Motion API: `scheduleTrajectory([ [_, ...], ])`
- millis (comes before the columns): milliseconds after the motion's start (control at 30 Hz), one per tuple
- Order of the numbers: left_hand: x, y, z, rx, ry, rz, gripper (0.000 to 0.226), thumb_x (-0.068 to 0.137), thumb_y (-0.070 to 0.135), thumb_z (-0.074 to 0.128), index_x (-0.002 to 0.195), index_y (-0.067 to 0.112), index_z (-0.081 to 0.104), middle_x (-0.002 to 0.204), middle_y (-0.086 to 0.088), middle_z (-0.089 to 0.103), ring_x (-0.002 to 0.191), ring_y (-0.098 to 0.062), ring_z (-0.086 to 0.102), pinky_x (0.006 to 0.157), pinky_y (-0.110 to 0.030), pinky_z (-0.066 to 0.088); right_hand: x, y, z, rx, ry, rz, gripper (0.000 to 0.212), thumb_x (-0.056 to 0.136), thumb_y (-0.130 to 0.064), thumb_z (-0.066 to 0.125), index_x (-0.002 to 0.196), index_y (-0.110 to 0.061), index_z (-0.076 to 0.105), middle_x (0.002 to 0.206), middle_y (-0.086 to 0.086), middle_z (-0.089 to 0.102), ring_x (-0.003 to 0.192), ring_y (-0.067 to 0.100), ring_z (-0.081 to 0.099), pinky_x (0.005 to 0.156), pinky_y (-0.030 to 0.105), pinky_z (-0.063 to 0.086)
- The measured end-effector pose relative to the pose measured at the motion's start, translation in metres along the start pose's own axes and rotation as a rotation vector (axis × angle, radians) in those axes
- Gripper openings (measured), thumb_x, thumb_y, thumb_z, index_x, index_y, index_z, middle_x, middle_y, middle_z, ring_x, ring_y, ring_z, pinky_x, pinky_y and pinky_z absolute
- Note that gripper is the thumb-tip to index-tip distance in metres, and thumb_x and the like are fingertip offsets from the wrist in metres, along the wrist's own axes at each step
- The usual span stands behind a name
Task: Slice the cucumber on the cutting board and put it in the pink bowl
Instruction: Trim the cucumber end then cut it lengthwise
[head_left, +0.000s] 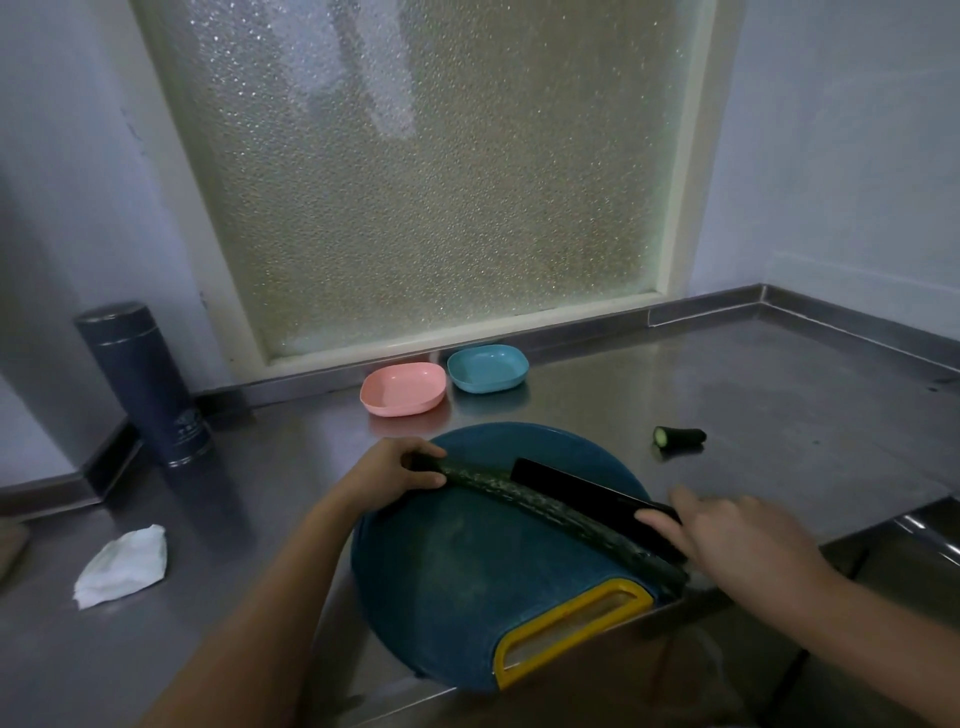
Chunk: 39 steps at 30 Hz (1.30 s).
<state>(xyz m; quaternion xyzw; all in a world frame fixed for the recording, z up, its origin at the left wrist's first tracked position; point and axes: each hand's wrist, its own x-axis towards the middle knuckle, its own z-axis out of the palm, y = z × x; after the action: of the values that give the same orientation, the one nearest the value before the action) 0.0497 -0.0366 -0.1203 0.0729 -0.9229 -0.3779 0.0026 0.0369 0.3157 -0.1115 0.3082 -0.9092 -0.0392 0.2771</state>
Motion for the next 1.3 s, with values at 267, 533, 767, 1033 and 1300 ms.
scheduleTrajectory([
  [267,0.007,-0.001,-0.010,-0.013,-0.080,0.030,0.022,0.077,0.016,0.075,0.088,0.032,0.064,0.093,0.012,0.063,0.086,0.002,0.054,0.073,-0.008,0.037,0.035,-0.018,0.024,0.037,-0.004,-0.057,0.046,0.077,-0.050,0.050,0.050,-0.012,0.050,0.027,0.001,0.032,0.017,0.019,0.032,0.040,0.013,-0.001],
  [533,0.015,-0.007,-0.014,-0.048,-0.137,0.052,0.019,0.077,0.017,0.075,0.091,0.026,0.065,0.088,0.016,0.062,0.078,0.008,0.054,0.064,0.001,0.034,0.073,-0.045,0.037,0.109,0.064,-0.094,0.058,0.090,-0.054,0.027,0.052,-0.015,0.046,0.029,-0.002,0.032,0.019,0.018,0.031,0.043,0.018,-0.008],
  [767,0.020,-0.018,-0.012,-0.127,-0.124,0.057,0.024,0.073,0.020,0.078,0.088,0.034,0.065,0.093,0.014,0.065,0.087,0.003,0.057,0.074,-0.005,0.038,0.096,-0.067,0.043,0.175,0.063,-0.119,0.067,0.097,-0.054,0.015,0.052,-0.017,0.047,0.030,-0.003,0.033,0.021,0.017,0.032,0.041,0.019,-0.007],
  [1033,0.023,-0.031,-0.017,-0.228,-0.100,0.061,0.028,0.072,0.011,0.079,0.090,0.029,0.068,0.096,0.013,0.064,0.085,0.004,0.057,0.078,-0.004,0.041,0.104,-0.076,0.048,0.154,0.019,-0.128,0.052,0.086,-0.051,0.041,0.052,-0.013,0.050,0.034,-0.005,0.019,0.021,0.018,0.030,0.037,0.018,0.000],
  [1300,0.024,-0.033,-0.020,-0.248,-0.132,0.094,0.023,0.072,0.008,0.077,0.084,0.026,0.070,0.099,0.018,0.059,0.084,0.012,0.056,0.076,-0.003,0.038,0.101,-0.074,0.060,0.116,-0.015,-0.101,0.077,0.081,-0.061,-0.002,0.079,-0.014,0.058,0.053,0.002,0.055,0.048,0.024,0.057,0.039,0.030,0.020],
])
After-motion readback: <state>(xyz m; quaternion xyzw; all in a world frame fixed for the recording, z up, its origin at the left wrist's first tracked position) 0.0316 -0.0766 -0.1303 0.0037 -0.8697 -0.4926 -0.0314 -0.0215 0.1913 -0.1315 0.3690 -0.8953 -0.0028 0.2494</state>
